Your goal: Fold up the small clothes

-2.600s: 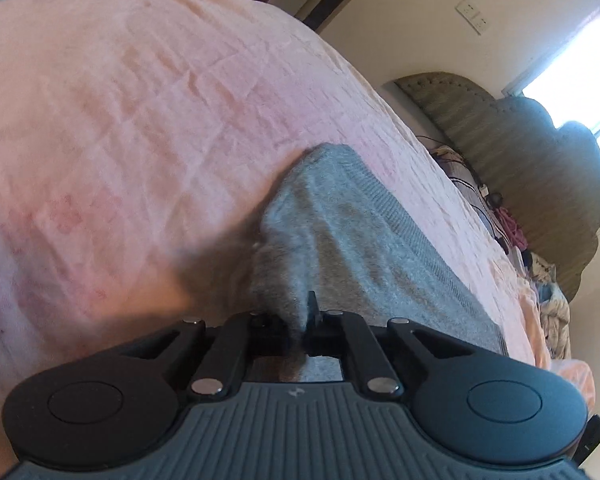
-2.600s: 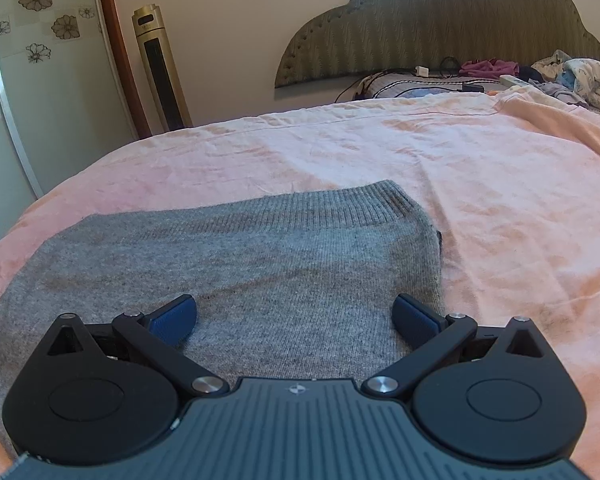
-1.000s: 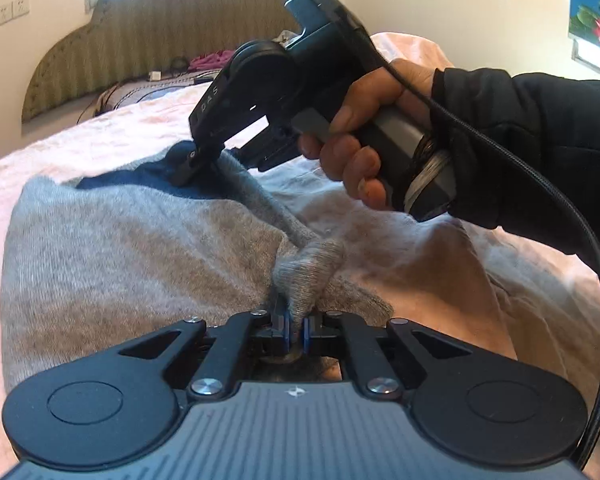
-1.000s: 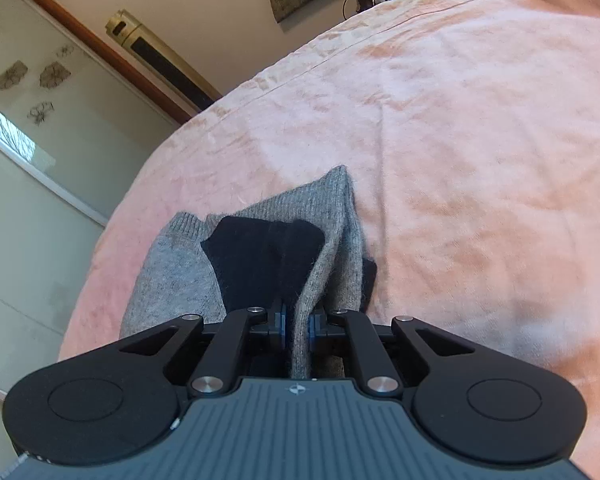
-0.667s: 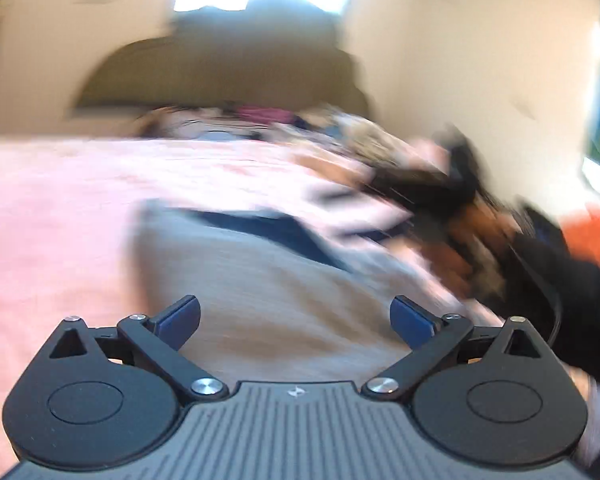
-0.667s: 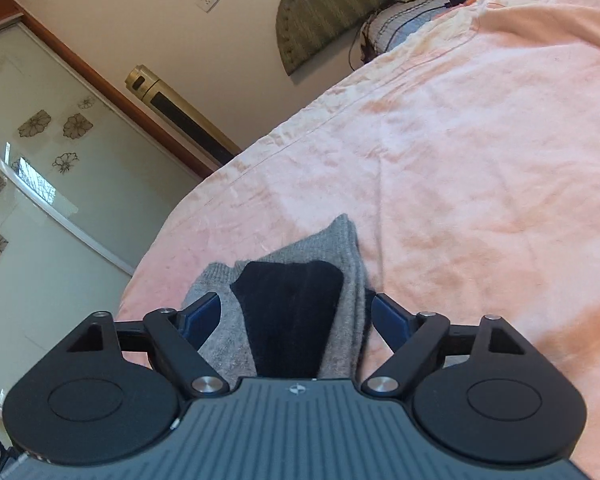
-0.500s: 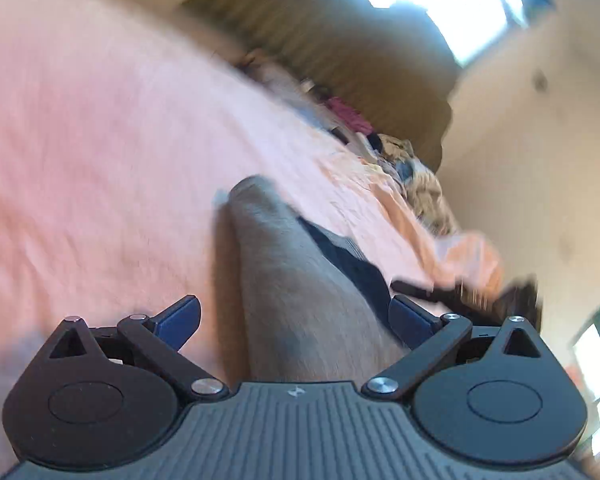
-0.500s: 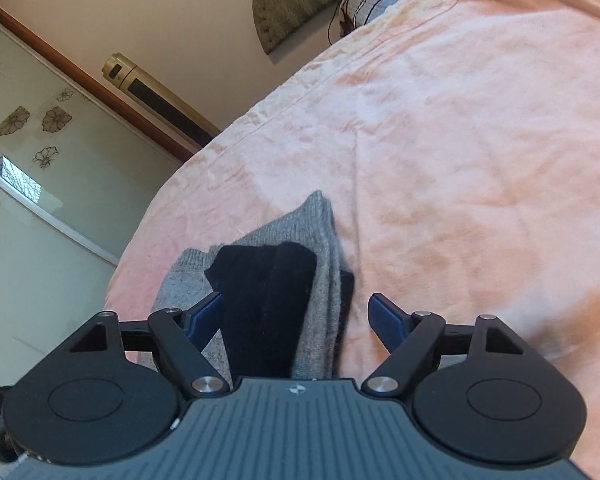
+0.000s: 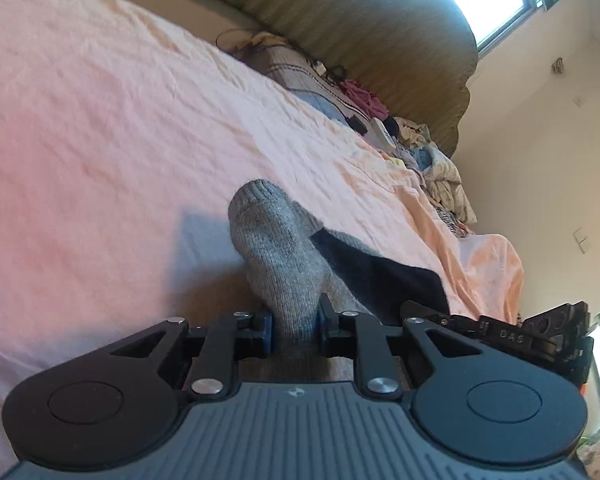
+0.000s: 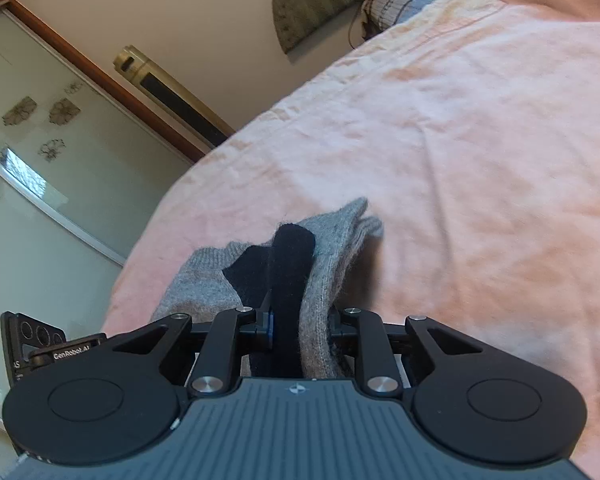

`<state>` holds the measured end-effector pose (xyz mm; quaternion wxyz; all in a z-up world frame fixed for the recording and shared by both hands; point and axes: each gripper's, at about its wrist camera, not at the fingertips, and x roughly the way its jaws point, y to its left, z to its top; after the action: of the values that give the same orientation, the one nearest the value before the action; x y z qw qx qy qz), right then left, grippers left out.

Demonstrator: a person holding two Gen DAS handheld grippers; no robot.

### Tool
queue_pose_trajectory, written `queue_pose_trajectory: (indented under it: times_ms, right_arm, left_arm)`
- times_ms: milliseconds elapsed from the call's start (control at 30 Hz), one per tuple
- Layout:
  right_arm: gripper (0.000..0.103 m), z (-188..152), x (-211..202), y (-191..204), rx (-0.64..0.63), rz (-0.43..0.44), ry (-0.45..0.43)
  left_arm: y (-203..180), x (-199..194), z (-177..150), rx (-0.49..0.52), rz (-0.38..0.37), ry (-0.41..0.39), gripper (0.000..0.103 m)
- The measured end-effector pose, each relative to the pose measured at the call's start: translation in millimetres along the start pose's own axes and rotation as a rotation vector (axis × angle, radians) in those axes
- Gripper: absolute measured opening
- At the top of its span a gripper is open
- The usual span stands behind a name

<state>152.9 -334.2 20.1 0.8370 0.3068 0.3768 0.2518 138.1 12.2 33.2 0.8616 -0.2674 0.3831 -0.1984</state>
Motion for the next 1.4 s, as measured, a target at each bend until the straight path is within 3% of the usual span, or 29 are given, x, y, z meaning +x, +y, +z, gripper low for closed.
queue_pose_trajectory:
  times_ms: [100, 200, 267, 333, 367, 400, 467, 533, 567, 633, 667, 700, 733, 833, 967, 1033, 1067, 1100, 1133, 1167, 1200, 1267, 1400]
  right_arm:
    - [0.026, 7.7, 31.9, 15.0, 0.022, 0.045, -0.010]
    - [0.038, 3.6, 60.9, 18.1, 0.050, -0.043, 0.025]
    - [0.048, -6.9, 56.0, 19.8, 0.047, -0.074, 0.044]
    - [0.062, -20.3, 32.7, 18.5, 0.032, -0.031, 0.049]
    - [0.066, -27.3, 19.4, 17.0, 0.023, -0.024, 0.054]
    - [0.066, -36.3, 4.6, 14.0, 0.026, -0.017, 0.067]
    - [0.066, -53.9, -17.0, 5.4, 0.060, 0.011, 0.104]
    - [0.066, -73.7, -28.8, 2.4, 0.073, 0.010, 0.145]
    - [0.065, -81.8, -29.8, 2.0, 0.076, 0.007, 0.164]
    - [0.060, -93.7, -32.0, 7.6, 0.057, 0.015, 0.164]
    - [0.046, -96.2, -29.7, 10.8, 0.054, 0.003, 0.183]
    - [0.025, -98.0, -26.2, 14.1, 0.044, -0.006, 0.208]
    - [0.025, -100.4, -24.6, 18.9, 0.022, -0.011, 0.219]
    - [0.024, -106.5, -31.9, 37.3, -0.070, -0.008, 0.225]
    - [0.026, -121.0, -32.9, 30.3, -0.067, -0.011, 0.233]
    - [0.038, -114.4, -38.0, 27.4, -0.025, 0.008, 0.223]
    - [0.050, -107.1, -45.2, 30.0, -0.026, -0.009, 0.179]
    - [0.064, -98.9, -52.4, 32.5, -0.031, -0.017, 0.125]
    - [0.066, -86.9, -56.9, 34.0, -0.024, -0.007, 0.070]
    - [0.065, -74.8, -56.2, 33.7, -0.004, 0.007, 0.044]
    - [0.065, -62.2, -50.9, 34.6, 0.017, 0.017, 0.029]
    - [0.065, -41.5, -31.9, 37.3, 0.016, 0.023, 0.032]
    - [0.063, -16.9, 21.6, 43.5, 0.006, -0.070, 0.107]
  left_arm:
    - [12.4, -2.9, 25.7, 0.043, 0.113, -0.039, 0.021]
    - [28.9, -7.3, 24.5, 0.059, 0.190, 0.017, 0.021]
    - [30.5, -27.2, 12.1, 0.044, 0.133, -0.005, 0.026]
    - [34.0, -58.8, -13.3, 0.031, 0.041, 0.001, 0.042]
    - [35.9, -69.4, -27.8, 0.004, 0.002, 0.016, 0.065]
    - [36.2, -77.5, -43.2, -0.011, -0.020, 0.030, 0.075]
    - [34.9, -82.0, -72.0, -0.031, -0.067, 0.075, 0.075]
    - [35.2, -74.5, -90.0, -0.071, -0.110, 0.123, 0.074]
    - [35.5, -68.3, -96.1, -0.085, -0.120, 0.142, 0.068]
    - [32.4, -62.7, -99.3, -0.059, -0.078, 0.121, 0.035]
    - [34.2, -57.8, -96.6, -0.070, -0.053, 0.139, 0.016]
    - [39.0, -56.7, -94.5, -0.106, -0.049, 0.157, 0.014]
    - [39.6, -58.8, -90.4, -0.118, -0.049, 0.161, 0.013]
    - [25.4, -85.8, -85.2, 0.014, 0.002, 0.123, 0.012]
    - [28.5, -96.9, -95.7, 0.131, 0.124, 0.140, 0.016]
    - [18.4, -111.6, -101.5, 0.189, 0.144, 0.101, 0.016]
    - [8.4, -119.9, -104.5, 0.241, 0.166, 0.070, 0.021]
    - [-3.6, -128.7, -109.3, 0.322, 0.196, 0.027, 0.034]
    - [-13.7, -131.9, -114.3, 0.391, 0.221, -0.001, 0.047]
    - [-22.9, -131.6, -119.8, 0.456, 0.247, -0.022, 0.079]
    - [-32.3, -128.1, -127.6, 0.527, 0.271, -0.047, 0.087]
    - [-43.1, -111.5, -139.3, 0.634, 0.312, -0.042, 0.087]
    - [-44.2, -82.9, -150.2, 0.720, 0.405, -0.040, 0.079]
